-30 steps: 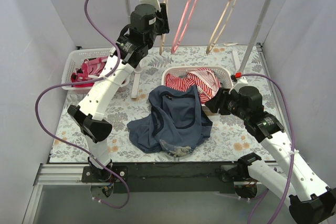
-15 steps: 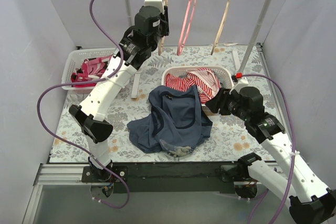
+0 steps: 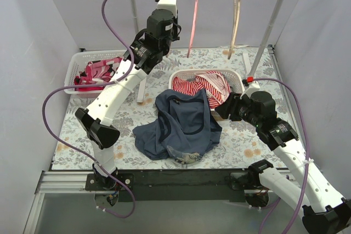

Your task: Place the tank top on the hanger

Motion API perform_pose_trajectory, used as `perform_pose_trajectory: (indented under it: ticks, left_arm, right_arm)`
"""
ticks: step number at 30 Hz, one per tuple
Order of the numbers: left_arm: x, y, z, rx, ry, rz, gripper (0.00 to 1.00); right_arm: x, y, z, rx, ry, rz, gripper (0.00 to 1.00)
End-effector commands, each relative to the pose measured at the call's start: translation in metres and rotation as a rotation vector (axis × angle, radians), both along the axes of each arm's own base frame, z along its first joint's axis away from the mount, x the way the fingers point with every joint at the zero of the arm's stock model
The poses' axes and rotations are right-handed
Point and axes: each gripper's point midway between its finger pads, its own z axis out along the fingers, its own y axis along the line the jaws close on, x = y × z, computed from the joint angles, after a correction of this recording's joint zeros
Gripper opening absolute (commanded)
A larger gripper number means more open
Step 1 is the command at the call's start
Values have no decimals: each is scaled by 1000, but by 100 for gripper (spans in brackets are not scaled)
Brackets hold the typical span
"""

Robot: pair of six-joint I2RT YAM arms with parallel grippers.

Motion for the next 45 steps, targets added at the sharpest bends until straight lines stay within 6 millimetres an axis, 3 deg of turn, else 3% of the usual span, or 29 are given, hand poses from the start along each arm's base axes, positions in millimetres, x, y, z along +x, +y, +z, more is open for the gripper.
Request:
perform_pose_trajectory:
  ticks: [1, 6, 8, 10, 17, 21, 26, 32, 36, 38, 39, 41, 43, 45]
  left_arm:
    - [5, 0, -8, 30, 7, 21, 22]
    - [6, 0, -10, 30, 9, 29, 18]
    - [6, 2, -5, 24, 1, 36, 8]
    - [4, 6, 5, 7, -21, 52, 0]
    - [-12, 22, 64, -48, -155, 52, 0]
    - [-23, 27, 74, -59, -167, 28, 0]
    - [-34, 32, 63, -60, -151, 11, 0]
    - [-43, 41, 80, -78, -215, 7, 0]
    - [-44, 39, 74, -64, -188, -1, 0]
    - [-56, 44, 78, -76, -194, -28, 0]
    - [-56, 42, 60, -63, -160, -35, 0]
    - [-72, 53, 64, -87, -166, -47, 0]
    - [-82, 55, 43, -89, -126, -67, 0]
    - [-103, 64, 45, -117, -127, -103, 0]
  right_arm:
    - [1, -2, 7, -4, -36, 0, 58]
    - [1, -3, 6, -6, -35, -3, 58]
    - [1, -3, 7, -6, -39, -2, 58]
    - [1, -3, 8, -8, -38, -3, 58]
    - [2, -4, 11, -17, -51, -3, 56]
    - [3, -5, 10, -23, -53, -6, 57]
    - [4, -4, 9, -30, -49, 0, 57]
    - [8, -4, 7, -45, -45, -2, 57]
    - [7, -3, 9, -44, -51, 7, 57]
    - [6, -4, 10, -41, -56, 6, 57]
    - [5, -4, 10, -44, -59, 10, 57]
    - [3, -5, 6, -50, -52, 11, 57]
    - [1, -6, 2, -59, -45, 14, 57]
    - [-2, -6, -2, -64, -33, 23, 57]
